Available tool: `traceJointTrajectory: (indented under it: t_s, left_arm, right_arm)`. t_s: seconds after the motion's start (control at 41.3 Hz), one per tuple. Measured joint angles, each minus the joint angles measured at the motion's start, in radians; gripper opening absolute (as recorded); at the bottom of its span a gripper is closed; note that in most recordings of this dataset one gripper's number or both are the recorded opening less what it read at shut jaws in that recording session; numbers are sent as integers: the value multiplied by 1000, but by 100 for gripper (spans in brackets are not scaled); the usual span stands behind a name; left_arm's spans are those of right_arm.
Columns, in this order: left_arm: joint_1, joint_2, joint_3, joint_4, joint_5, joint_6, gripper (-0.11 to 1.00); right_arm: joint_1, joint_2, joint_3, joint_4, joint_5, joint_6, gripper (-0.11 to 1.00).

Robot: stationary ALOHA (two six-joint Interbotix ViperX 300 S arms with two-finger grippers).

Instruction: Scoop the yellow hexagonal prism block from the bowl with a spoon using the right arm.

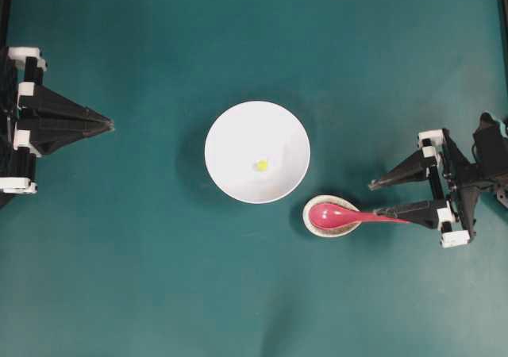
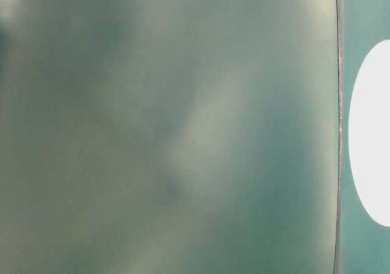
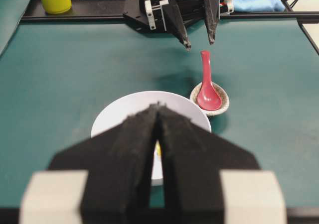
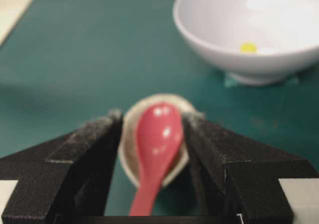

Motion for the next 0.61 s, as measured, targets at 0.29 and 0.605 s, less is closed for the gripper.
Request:
traceJointTrajectory:
  t_s: [0.29,0.605]
  left_arm:
    - [0,0,0,0,0,0,0]
    - [0,0,0,0,0,0,0]
  right_arm:
    - [163,114,-21,236,-52,-2,55]
    - [265,207,-51,359,-94,-2,55]
